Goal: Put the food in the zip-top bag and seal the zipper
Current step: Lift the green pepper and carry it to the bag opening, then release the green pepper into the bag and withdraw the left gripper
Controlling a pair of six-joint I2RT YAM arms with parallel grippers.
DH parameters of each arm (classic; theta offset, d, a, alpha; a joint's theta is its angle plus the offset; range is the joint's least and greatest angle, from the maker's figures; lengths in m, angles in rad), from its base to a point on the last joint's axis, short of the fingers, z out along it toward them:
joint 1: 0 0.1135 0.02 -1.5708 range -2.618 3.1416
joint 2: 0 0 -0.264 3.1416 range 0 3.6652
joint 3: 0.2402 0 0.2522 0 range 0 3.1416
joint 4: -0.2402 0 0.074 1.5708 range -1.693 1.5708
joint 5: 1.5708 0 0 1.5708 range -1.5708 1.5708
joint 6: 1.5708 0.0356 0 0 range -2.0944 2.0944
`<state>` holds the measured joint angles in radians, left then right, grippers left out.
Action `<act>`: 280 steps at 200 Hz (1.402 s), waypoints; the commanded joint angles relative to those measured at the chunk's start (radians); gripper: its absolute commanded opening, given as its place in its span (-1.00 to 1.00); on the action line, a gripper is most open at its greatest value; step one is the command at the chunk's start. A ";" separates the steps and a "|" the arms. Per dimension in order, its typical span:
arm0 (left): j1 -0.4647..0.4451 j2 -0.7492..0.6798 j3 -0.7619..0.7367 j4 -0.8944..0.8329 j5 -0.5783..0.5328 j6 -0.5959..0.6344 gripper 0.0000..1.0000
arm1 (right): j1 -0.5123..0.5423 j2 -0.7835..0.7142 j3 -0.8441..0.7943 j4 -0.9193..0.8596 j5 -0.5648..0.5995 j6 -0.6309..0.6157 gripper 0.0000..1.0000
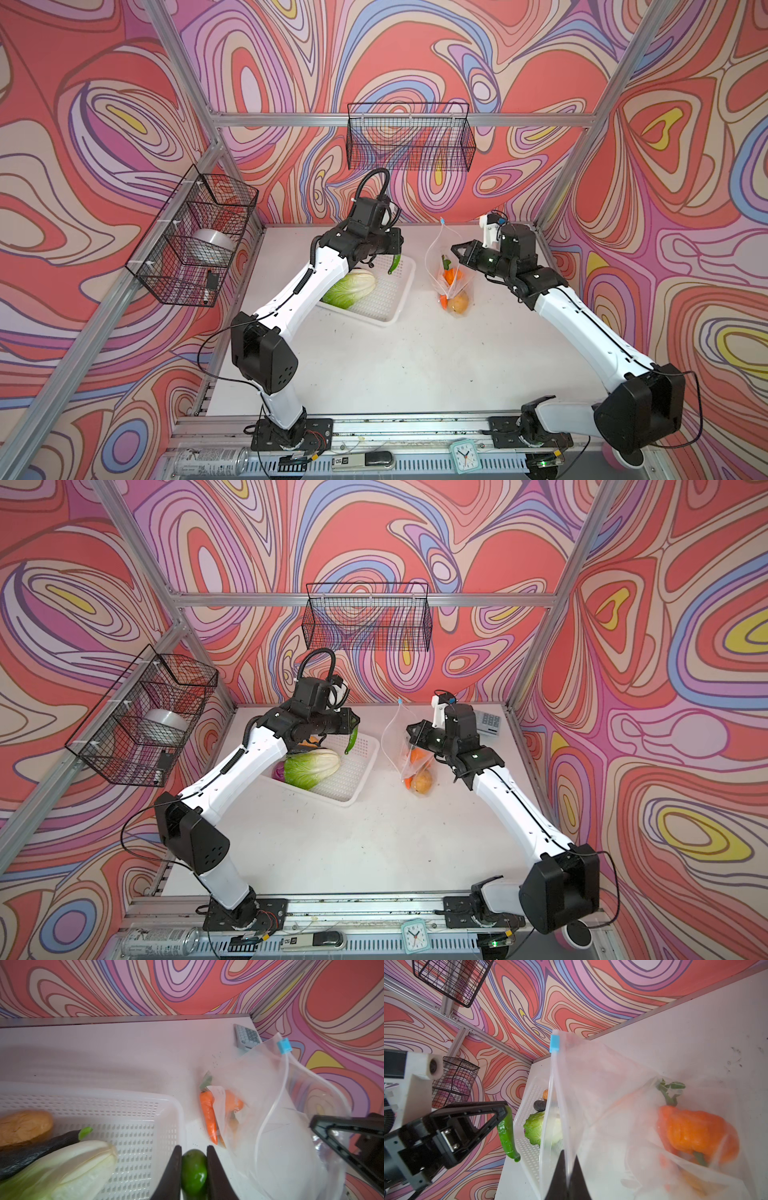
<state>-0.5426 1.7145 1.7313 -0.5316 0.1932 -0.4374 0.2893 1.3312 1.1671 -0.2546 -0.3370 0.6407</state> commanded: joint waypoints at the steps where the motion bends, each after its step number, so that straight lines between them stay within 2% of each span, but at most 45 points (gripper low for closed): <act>1: -0.034 -0.058 -0.021 0.184 0.091 -0.070 -0.67 | -0.002 -0.024 -0.007 0.015 0.006 -0.005 -1.00; 53: -0.119 -0.058 -0.023 0.416 0.104 -0.112 -0.70 | -0.002 -0.029 -0.008 0.020 0.001 0.003 -1.00; 123: -0.185 -0.019 -0.163 0.719 -0.120 -0.114 -0.71 | -0.002 -0.044 -0.012 0.031 -0.014 0.017 -1.00; 155: -0.210 0.006 -0.213 0.789 -0.165 -0.118 -0.71 | -0.002 -0.060 -0.015 0.041 -0.015 0.034 -1.00; 206: -0.243 0.048 -0.236 0.778 -0.177 -0.115 -0.68 | -0.002 -0.080 -0.017 0.051 -0.010 0.047 -1.00; 280: -0.249 0.116 -0.179 0.623 -0.147 -0.079 -0.58 | -0.003 -0.085 -0.027 0.048 -0.005 0.046 -1.00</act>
<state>-0.7868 1.8069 1.5097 0.1596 0.0402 -0.5388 0.2893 1.2694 1.1526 -0.2314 -0.3412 0.6830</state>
